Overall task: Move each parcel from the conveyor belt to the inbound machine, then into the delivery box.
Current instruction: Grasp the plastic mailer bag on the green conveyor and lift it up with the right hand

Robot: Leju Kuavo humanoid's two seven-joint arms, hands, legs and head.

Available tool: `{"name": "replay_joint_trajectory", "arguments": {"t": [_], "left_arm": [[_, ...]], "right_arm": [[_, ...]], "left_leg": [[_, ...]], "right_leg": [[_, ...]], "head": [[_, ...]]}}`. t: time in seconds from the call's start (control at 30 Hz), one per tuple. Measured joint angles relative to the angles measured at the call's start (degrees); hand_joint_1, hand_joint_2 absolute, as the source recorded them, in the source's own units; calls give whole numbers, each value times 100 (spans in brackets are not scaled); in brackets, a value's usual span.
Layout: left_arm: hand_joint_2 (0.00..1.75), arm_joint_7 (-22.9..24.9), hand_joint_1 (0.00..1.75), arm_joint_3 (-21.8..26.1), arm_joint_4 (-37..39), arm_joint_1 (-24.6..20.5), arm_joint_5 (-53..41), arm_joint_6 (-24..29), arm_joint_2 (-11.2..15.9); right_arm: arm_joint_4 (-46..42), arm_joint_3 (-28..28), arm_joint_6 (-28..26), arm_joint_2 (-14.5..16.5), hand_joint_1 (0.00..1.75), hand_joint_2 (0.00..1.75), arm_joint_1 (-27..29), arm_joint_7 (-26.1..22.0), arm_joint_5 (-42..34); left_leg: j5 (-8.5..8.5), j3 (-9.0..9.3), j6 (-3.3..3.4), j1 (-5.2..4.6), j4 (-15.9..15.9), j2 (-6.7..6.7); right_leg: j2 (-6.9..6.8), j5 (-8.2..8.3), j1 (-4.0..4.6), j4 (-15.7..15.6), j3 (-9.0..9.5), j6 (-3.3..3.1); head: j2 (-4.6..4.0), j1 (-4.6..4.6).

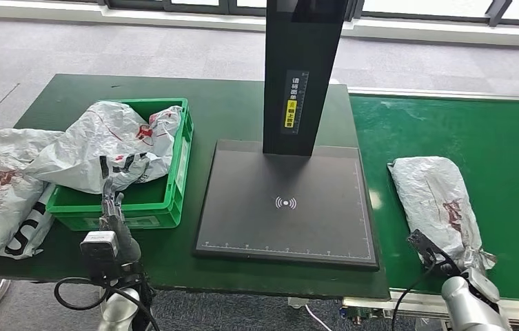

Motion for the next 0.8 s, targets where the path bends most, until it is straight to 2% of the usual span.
{"name": "replay_joint_trajectory", "arguments": {"t": [0.13, 0.23, 0.37, 0.53, 0.8], "left_arm": [[0, 2, 0, 0, 24, -1, 16, 18, -1], [0, 5, 0, 0, 27, 17, 35, 49, -1], [0, 19, 0, 0, -14, 111, 66, 59, 2], [0, 7, 0, 37, -304, 433, 72, 115, 3], [0, 4, 0, 100, -609, 686, 67, 118, 2]], "right_arm": [[0, 151, 7, -89, 175, 175, 29, -143, 65], [0, 220, -52, -120, 175, 175, 16, -250, 39], [-1, 375, -381, -116, 175, 175, -34, -414, 13], [-77, 657, -1438, 116, 175, 175, -134, -481, 33], [-174, 975, -1626, 368, 175, 175, -255, -516, -79]], "left_leg": [[-1, 2, 3, 3, 0, 4], [-1, 2, 5, 3, 1, 5], [-1, -4, 5, 3, 1, 12], [1, -24, 1, 0, 0, 38], [14, -53, -6, 1, -2, -4]], "right_leg": [[3, 6, 2, -17, 12, -5], [5, 28, 3, -26, 18, 20], [12, 37, 4, -26, 20, 31], [35, 46, 3, -17, -11, 21], [-1, 43, 2, -9, -32, 15]], "head": [[0, 0], [0, 0], [0, 0], [0, 1], [0, 0]]}}
